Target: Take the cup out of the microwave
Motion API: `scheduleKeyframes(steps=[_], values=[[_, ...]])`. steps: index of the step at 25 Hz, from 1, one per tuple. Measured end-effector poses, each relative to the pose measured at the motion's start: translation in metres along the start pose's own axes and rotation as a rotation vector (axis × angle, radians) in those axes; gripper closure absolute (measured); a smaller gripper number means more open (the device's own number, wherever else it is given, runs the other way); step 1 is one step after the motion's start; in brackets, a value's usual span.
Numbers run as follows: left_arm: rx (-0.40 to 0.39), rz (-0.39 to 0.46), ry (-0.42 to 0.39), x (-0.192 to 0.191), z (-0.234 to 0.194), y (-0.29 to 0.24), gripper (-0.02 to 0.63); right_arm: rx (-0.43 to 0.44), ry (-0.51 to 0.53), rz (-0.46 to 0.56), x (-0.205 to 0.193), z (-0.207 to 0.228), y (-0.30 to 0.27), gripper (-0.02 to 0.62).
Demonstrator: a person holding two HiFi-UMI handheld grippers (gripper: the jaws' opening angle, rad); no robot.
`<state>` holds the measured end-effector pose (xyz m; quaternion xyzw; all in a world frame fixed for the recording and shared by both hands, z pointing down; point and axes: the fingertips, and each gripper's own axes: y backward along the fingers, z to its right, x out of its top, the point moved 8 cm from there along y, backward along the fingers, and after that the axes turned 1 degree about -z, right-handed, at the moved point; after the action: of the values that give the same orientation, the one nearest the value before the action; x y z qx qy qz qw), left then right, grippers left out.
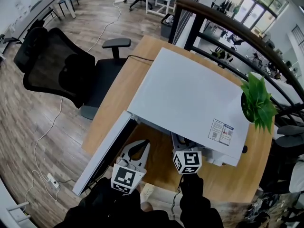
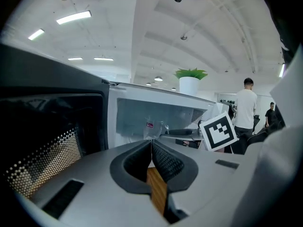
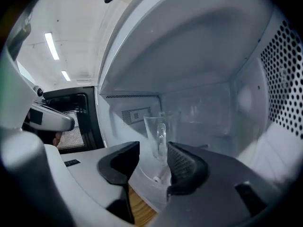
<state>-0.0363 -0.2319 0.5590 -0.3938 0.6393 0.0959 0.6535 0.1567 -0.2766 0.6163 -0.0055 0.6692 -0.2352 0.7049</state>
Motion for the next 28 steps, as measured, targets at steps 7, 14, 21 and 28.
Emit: scheduleKeyframes(steps=[7,14,21,28], values=[[-0.005,-0.006,0.004,-0.003,-0.003,0.000,0.581,0.014,0.015,-0.004,0.002,-0.005,-0.007,0.456],[-0.011,-0.005,0.011,-0.004,-0.003,0.004,0.581,0.021,0.017,-0.016,0.004,-0.012,-0.014,0.500],[-0.007,-0.002,0.014,-0.004,-0.007,0.007,0.581,0.031,0.036,-0.027,0.009,-0.017,-0.026,0.508],[-0.005,-0.002,0.016,-0.002,-0.011,0.009,0.581,0.023,0.046,-0.037,0.014,-0.020,-0.037,0.527]])
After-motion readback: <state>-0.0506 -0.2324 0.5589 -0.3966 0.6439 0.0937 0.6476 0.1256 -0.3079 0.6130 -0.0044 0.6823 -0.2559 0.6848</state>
